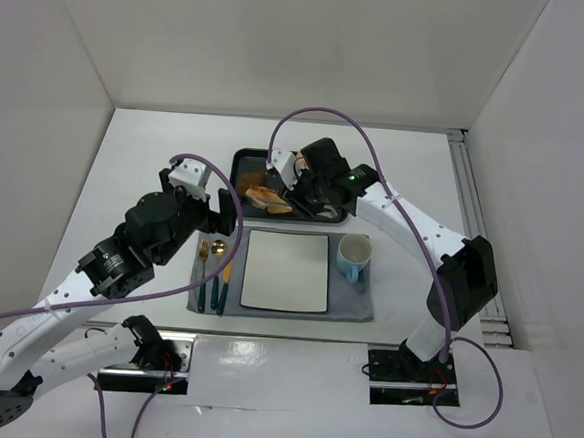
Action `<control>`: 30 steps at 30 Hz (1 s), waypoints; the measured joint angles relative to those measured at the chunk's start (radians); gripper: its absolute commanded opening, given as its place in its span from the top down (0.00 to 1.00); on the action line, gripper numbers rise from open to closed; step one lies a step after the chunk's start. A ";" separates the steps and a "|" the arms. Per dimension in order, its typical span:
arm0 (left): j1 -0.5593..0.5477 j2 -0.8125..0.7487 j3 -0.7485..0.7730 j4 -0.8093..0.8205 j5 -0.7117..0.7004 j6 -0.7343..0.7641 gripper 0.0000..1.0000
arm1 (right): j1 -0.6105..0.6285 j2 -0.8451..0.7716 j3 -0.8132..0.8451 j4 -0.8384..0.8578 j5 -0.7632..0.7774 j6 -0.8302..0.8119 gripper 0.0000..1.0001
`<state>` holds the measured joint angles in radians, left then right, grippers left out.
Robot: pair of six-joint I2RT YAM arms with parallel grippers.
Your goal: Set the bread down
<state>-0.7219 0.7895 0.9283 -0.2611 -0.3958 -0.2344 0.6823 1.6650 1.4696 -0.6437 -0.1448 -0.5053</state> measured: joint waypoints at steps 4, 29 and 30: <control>0.000 0.000 0.000 0.000 -0.003 0.000 0.00 | -0.002 -0.034 -0.018 -0.009 -0.042 0.004 0.78; 0.000 0.006 0.000 0.000 -0.012 0.000 0.00 | -0.019 -0.457 -0.462 -0.188 -0.226 -0.069 0.74; 0.000 0.008 0.000 0.000 -0.012 0.000 0.00 | -0.019 -0.457 -0.469 -0.191 -0.226 -0.069 0.71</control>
<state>-0.7216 0.7971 0.9283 -0.2611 -0.4080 -0.2344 0.6628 1.2079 1.0004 -0.8345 -0.3706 -0.5747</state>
